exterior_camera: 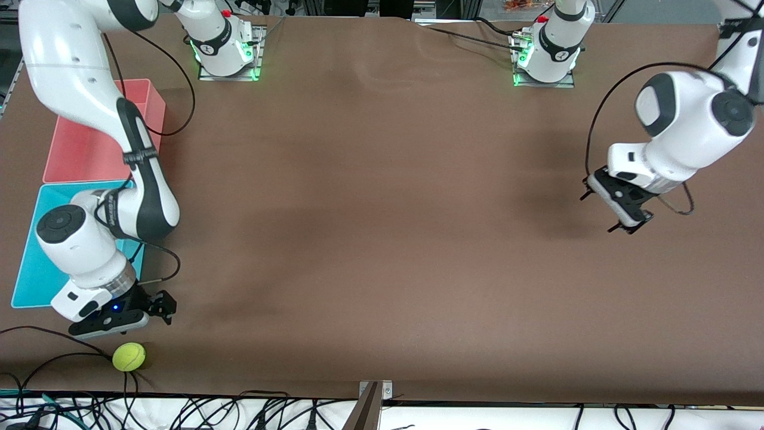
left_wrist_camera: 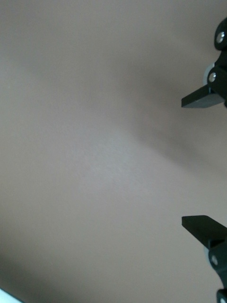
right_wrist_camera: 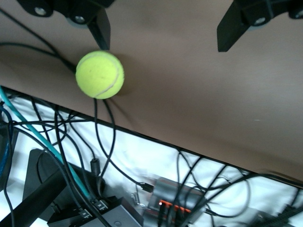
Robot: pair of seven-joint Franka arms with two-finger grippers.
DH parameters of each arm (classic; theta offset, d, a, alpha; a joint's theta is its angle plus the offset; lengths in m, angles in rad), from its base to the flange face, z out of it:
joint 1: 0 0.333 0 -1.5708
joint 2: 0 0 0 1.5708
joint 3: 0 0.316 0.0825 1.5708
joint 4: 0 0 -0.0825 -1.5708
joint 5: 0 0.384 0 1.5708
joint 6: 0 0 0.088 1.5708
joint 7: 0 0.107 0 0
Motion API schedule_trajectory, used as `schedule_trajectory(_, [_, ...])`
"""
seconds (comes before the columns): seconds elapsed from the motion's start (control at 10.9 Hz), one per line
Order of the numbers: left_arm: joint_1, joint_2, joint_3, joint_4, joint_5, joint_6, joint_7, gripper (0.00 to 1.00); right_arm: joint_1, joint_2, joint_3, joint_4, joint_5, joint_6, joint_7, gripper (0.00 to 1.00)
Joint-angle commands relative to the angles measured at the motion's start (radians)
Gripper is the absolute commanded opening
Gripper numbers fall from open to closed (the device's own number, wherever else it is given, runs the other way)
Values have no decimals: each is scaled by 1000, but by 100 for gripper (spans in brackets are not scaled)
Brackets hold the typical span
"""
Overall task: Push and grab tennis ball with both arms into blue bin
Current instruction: 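Reach the right gripper down to the tennis ball while the left gripper withdraws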
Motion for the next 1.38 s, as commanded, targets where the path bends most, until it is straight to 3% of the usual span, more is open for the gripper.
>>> schedule_trajectory(0.0, [-62,-109,81,77,-15,-201,-132,100,-6,122,-23,109,-16,78,-144,100])
schedule_trajectory(0.55, [-114,-153,113,348,123,-633,-426,100,-9,286,-128,241,-16,253,-209,100])
schedule_trajectory(1.29, [-134,-170,72,372,163,-683,-554,100,-9,401,-132,346,-13,348,-195,100])
